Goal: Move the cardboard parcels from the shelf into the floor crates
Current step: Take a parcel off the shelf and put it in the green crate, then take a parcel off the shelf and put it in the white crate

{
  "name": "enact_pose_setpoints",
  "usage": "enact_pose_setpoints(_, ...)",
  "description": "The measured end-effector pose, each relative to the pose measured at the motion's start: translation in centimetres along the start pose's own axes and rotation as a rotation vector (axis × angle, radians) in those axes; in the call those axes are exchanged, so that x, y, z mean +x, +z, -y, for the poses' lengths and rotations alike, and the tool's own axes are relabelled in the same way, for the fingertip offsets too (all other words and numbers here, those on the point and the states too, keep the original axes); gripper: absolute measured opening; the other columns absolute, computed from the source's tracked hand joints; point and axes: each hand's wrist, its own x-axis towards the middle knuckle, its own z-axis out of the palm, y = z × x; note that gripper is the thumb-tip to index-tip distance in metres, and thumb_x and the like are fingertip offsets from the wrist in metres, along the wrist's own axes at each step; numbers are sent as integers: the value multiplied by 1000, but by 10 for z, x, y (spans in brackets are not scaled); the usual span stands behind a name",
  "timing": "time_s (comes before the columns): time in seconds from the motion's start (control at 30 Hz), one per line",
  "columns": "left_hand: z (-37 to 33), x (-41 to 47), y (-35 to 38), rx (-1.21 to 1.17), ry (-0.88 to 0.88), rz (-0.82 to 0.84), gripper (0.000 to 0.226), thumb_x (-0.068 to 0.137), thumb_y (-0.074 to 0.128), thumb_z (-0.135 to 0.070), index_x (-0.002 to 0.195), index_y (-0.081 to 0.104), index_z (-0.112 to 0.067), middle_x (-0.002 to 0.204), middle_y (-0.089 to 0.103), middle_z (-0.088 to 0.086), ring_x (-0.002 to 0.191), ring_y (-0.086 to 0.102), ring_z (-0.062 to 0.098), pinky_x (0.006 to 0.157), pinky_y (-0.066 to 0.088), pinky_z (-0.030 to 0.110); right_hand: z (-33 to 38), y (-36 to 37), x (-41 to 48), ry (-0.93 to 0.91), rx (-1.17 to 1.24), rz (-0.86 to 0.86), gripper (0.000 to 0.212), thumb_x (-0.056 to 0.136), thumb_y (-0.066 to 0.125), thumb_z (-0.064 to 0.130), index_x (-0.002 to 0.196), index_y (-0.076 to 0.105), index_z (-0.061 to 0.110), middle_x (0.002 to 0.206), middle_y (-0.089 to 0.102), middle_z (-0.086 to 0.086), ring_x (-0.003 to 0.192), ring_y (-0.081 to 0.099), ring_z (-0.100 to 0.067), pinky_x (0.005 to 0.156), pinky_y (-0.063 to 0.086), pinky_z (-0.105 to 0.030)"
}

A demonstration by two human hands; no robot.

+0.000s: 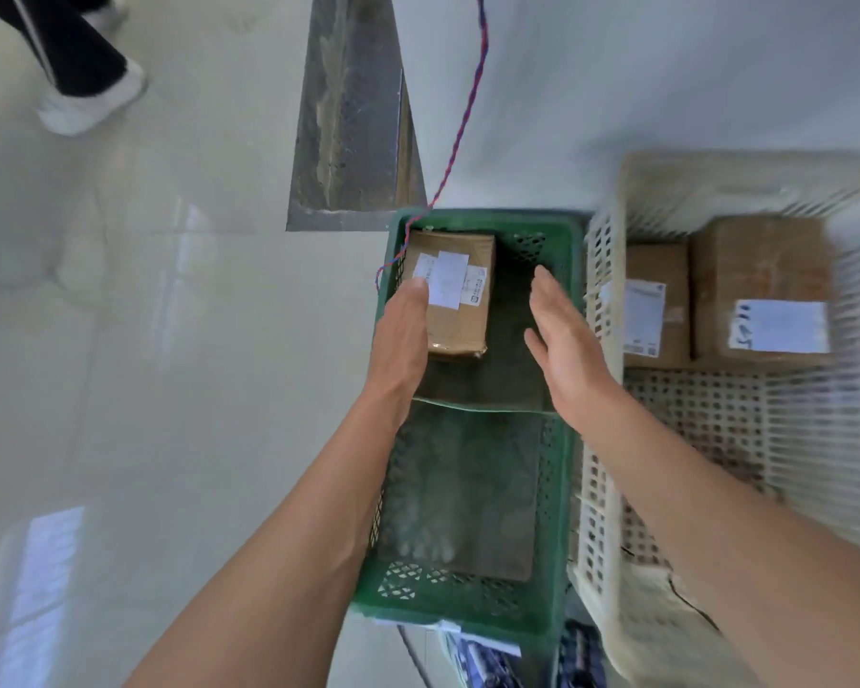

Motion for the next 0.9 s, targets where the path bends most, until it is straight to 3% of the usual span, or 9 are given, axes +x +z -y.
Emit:
enact_pose_setpoints(0.07,-49,-38,-8,-63,-25,33,46,114,37,-52,133,71,-28,132,75,-5,123,69,14,103,54,33,49,-8,-43,-33,12,-5,59,110,45,45,165,28,35,173,26,18,154,25,1,130,21,-34)
enact_pose_setpoints(0.17,-128,-98,-19,-114,-45,100,50,112,41,-58,141,67,-28,141,71,1,134,64,23,122,44,49,128,-15,-107,-104,50,-48,69,102,45,58,165,28,37,172,26,19,158,23,-1,130,21,-34)
enact_pose_setpoints(0.3,-222,-173,-23,-81,-14,141,63,108,36,-70,163,45,-40,169,44,-9,155,41,21,133,24,50,223,-27,-178,-204,58,-142,70,99,44,63,163,33,38,171,30,19,156,28,0,130,25,-35)
enact_pose_setpoints(0.37,-262,-217,-19,-77,12,199,72,101,39,-77,164,41,-42,173,36,-11,159,35,23,132,22,50,266,-40,-220,-231,75,-180,60,107,38,58,163,33,37,171,30,17,157,28,-2,129,26,-35)
enact_pose_setpoints(0.47,-312,-276,-4,-90,49,270,74,97,40,-82,162,43,-47,174,35,-11,156,38,27,129,21,54,317,-62,-275,-313,104,-207,56,110,33,56,163,33,38,172,30,17,156,29,-2,127,27,-33)
enact_pose_setpoints(0.6,-357,-342,26,-93,158,345,80,91,45,-86,159,49,-44,170,42,-12,156,38,15,130,28,49,370,-96,-340,-389,123,-223,66,98,39,69,160,37,46,168,35,23,151,35,4,123,31,-29)
enact_pose_setpoints(0.7,-376,-389,57,-80,242,433,75,90,43,-88,154,51,-50,168,43,-16,154,39,14,119,34,41,395,-132,-386,-455,152,-276,54,100,37,68,151,42,53,164,39,26,147,41,8,122,33,-31)
enact_pose_setpoints(0.8,-393,-434,95,-77,285,497,75,89,41,-91,152,54,-52,166,44,-14,154,39,12,125,33,46,417,-175,-433,-476,181,-306,44,103,36,66,145,45,56,162,44,27,145,42,9,119,36,-27)
enact_pose_setpoints(0.9,-405,-488,141,-80,310,528,85,79,43,-92,151,57,-50,164,48,-14,136,52,5,126,33,51,430,-230,-484,-517,185,-326,46,101,40,69,145,46,56,154,48,33,141,44,14,114,38,-23)
